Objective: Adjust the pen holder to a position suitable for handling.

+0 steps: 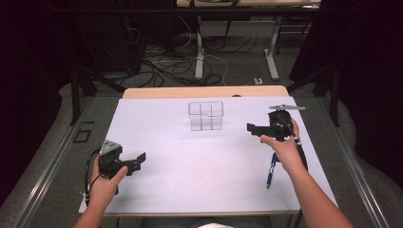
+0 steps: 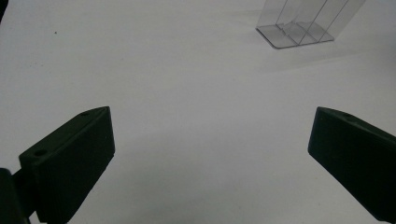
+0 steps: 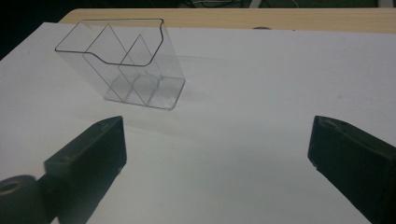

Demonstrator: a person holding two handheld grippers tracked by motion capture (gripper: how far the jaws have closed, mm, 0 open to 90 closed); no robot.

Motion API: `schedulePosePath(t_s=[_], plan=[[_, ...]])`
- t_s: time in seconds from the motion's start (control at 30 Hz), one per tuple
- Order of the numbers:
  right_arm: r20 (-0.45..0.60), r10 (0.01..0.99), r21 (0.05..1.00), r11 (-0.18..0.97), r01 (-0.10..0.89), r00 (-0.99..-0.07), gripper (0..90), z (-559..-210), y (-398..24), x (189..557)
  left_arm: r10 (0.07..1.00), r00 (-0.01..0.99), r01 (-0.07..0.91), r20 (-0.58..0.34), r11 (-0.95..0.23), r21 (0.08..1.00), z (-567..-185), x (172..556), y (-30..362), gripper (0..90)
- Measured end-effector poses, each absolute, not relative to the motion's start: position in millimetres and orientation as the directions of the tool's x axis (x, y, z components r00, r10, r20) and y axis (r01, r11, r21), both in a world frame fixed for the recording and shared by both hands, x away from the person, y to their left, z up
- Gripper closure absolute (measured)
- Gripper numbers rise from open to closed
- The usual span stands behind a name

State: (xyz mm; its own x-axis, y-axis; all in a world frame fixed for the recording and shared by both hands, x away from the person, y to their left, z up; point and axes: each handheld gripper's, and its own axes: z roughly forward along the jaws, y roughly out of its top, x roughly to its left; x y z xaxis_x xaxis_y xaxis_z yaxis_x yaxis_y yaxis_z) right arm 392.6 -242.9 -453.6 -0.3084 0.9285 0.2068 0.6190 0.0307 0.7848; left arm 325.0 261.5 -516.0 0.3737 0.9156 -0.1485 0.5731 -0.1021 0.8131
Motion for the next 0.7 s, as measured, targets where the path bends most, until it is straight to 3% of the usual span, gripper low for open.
schedulePosePath(t_s=[0.37, 0.5, 0.7], plan=[[0.172, 0.933, 0.767, 0.075, 0.637, -0.317, 16.7, -458, -248, 370, 0.916, 0.371, 0.573, -0.152, -0.097, 0.814, -516, 325, 263, 0.6], [0.169, 0.934, 0.753, 0.083, 0.652, -0.314, 24.6, -459, -249, 364, 0.916, 0.37, 0.576, -0.153, -0.097, 0.812, -516, 325, 263, 0.6], [0.152, 0.942, 0.718, 0.104, 0.688, -0.301, 26.1, -460, -248, 357, 0.918, 0.367, 0.573, -0.153, -0.094, 0.814, -516, 323, 264, 0.6]])
